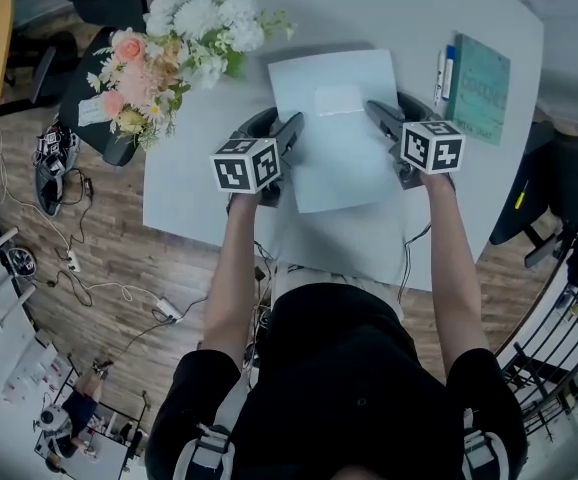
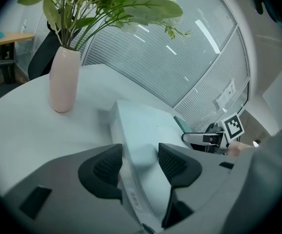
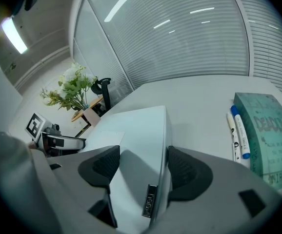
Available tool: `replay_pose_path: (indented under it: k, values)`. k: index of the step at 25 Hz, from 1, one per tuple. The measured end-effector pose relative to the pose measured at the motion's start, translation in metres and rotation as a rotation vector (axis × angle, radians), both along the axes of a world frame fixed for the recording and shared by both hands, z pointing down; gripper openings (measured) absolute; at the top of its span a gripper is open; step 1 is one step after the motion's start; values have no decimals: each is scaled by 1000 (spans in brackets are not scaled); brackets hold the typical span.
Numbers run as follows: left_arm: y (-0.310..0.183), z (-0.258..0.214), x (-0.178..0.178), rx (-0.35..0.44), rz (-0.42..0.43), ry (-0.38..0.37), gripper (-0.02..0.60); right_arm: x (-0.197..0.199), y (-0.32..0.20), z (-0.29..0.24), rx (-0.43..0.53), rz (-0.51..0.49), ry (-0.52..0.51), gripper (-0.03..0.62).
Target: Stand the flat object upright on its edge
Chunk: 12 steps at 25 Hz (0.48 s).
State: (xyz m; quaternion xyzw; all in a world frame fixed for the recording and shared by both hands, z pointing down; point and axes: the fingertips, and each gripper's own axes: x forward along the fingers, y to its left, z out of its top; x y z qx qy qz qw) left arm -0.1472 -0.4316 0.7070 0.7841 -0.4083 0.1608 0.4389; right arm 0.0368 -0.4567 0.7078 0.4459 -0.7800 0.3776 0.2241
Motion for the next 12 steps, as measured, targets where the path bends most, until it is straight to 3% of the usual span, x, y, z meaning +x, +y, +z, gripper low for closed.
replay_pose_path:
  k: [12]
  values:
    - [20, -45, 3, 67, -29, -1, 244, 3, 28, -49, 74, -69, -5, 311]
